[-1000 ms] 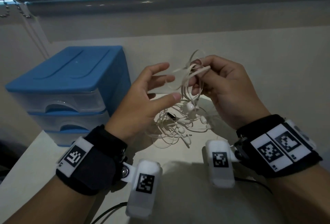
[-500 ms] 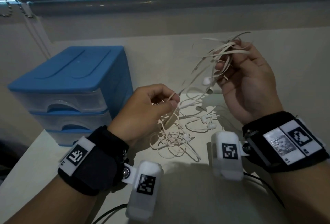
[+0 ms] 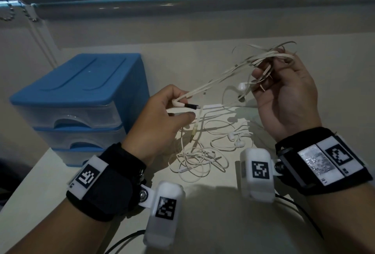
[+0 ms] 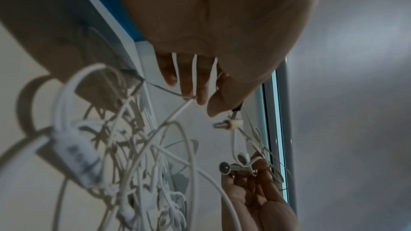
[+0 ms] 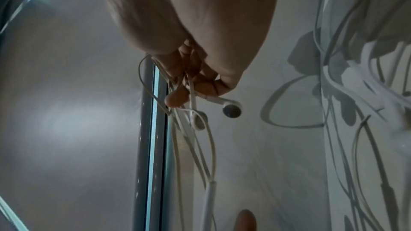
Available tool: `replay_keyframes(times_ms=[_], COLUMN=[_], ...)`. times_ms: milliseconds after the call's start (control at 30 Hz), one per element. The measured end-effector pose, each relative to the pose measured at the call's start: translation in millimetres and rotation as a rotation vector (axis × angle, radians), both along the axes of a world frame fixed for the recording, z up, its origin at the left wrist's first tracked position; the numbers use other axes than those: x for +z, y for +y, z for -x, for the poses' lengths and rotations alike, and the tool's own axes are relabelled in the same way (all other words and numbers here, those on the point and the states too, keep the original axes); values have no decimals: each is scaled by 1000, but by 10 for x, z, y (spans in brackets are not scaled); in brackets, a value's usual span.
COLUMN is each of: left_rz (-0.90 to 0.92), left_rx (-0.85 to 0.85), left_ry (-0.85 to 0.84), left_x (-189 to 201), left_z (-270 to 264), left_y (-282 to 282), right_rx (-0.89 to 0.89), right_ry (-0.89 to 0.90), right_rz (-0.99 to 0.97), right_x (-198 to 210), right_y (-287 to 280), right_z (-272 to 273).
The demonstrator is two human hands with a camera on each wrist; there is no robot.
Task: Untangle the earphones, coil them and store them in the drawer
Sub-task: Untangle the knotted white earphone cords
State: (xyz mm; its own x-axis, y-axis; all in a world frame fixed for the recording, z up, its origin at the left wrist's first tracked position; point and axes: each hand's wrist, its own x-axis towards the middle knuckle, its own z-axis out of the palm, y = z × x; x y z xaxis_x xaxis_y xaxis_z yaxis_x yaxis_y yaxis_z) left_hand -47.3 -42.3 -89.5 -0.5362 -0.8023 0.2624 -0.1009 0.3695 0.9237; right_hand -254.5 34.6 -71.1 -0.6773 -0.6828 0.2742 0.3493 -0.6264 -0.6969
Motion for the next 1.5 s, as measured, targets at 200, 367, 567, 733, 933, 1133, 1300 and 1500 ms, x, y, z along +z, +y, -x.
replay_keyframes(times_ms=[200,367,567,733,933,1133,1300,1500], left_rz=[-261,-214,-13,33,79,130,102,-33], left_rx=[-125,-133,2,37,14,-27,34,83], left_ry=[218,254,165,136,134,123,151,98], left_x=[50,97,34,31,32,70,70,49], left_z=[23,16,17,8,-8,-6,-1,8], left_y=[33,91,36,8,12,51,39,-4], right_rx=[-3,72,194,306,397,410,309,225], right_ry=[-2,19,72,189,282,690,710,350], right_rz=[-9,-50,-88,-153,-333,-475,-470,-261], right_x=[5,-9,-27,-52,-38,-113,-123,-29], right_y=[3,10,22,46,57,21,14,25], right_z=[-16,-5,-111,-112,-114,-216,-202,-157])
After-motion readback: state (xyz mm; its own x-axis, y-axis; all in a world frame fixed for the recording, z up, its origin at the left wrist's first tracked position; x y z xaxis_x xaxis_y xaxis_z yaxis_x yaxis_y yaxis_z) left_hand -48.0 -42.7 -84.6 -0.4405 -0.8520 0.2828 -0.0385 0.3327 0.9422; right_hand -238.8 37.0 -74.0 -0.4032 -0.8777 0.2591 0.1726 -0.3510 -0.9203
